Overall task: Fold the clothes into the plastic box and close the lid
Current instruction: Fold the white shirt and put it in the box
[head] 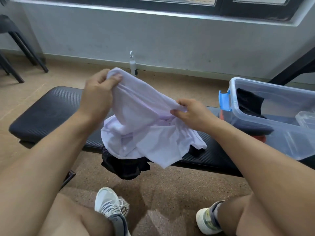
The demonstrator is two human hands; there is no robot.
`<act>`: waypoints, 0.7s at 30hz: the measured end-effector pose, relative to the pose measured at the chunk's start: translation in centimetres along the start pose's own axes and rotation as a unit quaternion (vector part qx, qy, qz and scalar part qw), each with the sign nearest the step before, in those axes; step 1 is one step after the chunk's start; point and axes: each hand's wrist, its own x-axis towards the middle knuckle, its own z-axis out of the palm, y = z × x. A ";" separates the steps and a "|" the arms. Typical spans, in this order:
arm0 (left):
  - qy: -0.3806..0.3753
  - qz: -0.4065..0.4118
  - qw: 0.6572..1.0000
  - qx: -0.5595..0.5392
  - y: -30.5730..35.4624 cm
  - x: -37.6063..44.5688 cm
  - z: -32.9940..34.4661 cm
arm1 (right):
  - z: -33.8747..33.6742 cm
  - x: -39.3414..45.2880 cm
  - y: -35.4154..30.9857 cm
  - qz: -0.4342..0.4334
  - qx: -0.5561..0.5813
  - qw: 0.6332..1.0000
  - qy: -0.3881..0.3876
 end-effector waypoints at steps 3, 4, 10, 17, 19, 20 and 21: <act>0.140 -0.047 0.989 0.026 -1.4 1.7 -1.8 | 0.0 -0.1 -0.1 0.028 -0.035 0.999 -0.002; 0.177 -0.067 0.982 0.028 -1.8 2.1 -2.2 | 0.0 -0.2 -0.1 0.039 -0.038 0.999 -0.006; 0.198 -0.052 0.970 0.128 -3.0 2.2 -2.1 | -0.8 0.0 -2.1 0.021 0.153 0.984 0.086; -0.098 0.048 0.979 0.173 -0.7 -2.5 3.9 | -1.4 -1.4 -3.9 0.025 0.445 0.882 -0.153; -0.138 0.021 0.978 0.153 -0.6 -3.3 5.1 | -1.6 -1.2 -3.9 0.010 0.440 0.883 -0.165; -0.140 0.002 0.981 0.135 -0.5 -3.4 5.4 | -1.7 -1.1 -3.8 0.002 0.437 0.884 -0.168; -0.137 -0.015 0.983 0.121 -0.4 -3.4 5.5 | -1.8 -1.2 -3.7 -0.006 0.435 0.883 -0.175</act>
